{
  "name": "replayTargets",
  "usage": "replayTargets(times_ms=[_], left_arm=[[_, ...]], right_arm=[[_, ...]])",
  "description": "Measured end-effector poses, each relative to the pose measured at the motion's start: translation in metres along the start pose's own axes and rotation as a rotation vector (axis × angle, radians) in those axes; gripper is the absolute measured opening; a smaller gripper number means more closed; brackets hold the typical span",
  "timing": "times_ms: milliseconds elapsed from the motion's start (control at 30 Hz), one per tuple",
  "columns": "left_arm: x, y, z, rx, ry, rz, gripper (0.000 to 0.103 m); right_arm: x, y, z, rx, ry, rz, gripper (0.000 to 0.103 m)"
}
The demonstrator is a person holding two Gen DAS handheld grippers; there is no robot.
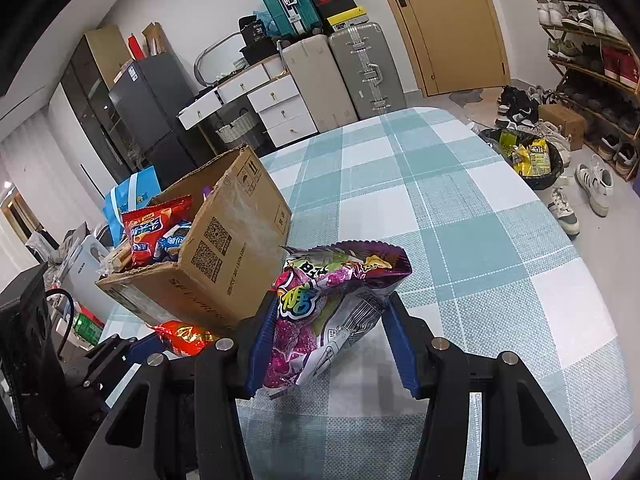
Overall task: Organize snacks
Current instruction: 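Grasp the purple candy bag with the right tool while the left tool grasps the small red bag, then lift and carry the purple bag and small red bag over the box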
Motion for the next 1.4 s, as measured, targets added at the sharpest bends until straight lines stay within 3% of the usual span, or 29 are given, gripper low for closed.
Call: replayTargets(times_ms=[200,500,933,1400], left_arm=[[0.005,-0.001,0.001,0.004,0.000,0.015,0.048],[0.005,0.000,0.000,-0.005,0.001,-0.007,0.040],[-0.008,0.009,-0.012,-0.019,-0.016,-0.024,0.039],[-0.048,0.050,-0.019,-0.057,-0.052,-0.008,0.039]], right_arm=[[0.000,0.000,0.000,-0.001,0.000,-0.002,0.052],[0.000,0.001,0.001,-0.002,-0.001,0.000,0.052],[-0.001,0.003,0.003,-0.004,-0.004,0.001,0.052],[-0.004,0.014,0.008,-0.018,-0.019,0.029,0.052]])
Point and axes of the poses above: each gripper's, at about its wrist camera, not at the fingertips, and x roughly the way its jaws point, y to its left, z to its top, the point moved 9 cm from there along x, roughly the way its jaws point, and after that the axes turned 7 degrees about -x, right-handed, at the moved point
